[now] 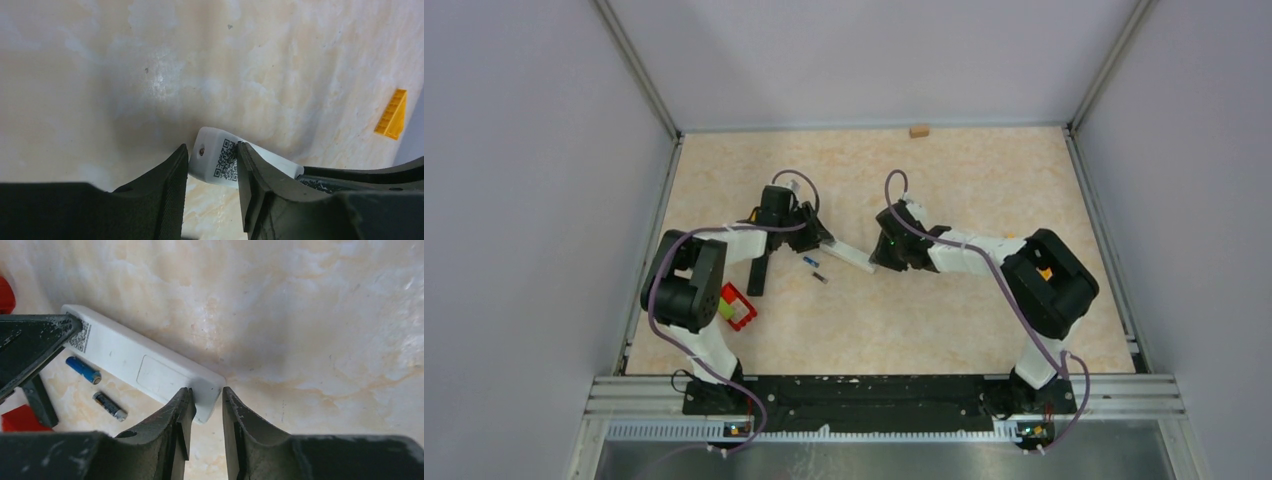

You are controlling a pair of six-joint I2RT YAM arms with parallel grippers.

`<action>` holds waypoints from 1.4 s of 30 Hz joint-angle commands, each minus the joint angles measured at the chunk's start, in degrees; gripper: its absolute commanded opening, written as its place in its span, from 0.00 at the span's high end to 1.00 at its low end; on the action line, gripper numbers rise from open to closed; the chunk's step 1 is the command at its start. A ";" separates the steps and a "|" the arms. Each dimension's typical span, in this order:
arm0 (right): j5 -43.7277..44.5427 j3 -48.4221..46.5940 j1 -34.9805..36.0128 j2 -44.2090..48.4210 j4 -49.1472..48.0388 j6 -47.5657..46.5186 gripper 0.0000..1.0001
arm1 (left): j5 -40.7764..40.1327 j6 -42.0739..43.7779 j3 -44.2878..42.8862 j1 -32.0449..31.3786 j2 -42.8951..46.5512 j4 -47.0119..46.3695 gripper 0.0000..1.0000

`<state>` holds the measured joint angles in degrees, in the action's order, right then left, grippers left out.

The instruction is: Load the batteries into the remote control

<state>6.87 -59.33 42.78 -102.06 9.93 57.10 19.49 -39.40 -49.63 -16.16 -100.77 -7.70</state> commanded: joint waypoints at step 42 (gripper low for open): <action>4.59 -14.72 5.42 -10.16 1.56 -50.75 0.69 | -14.73 3.09 -8.40 6.73 21.93 33.50 0.01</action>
<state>4.05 -74.35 48.62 -113.78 11.27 4.29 6.07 -36.03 -59.22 -10.13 -81.36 25.78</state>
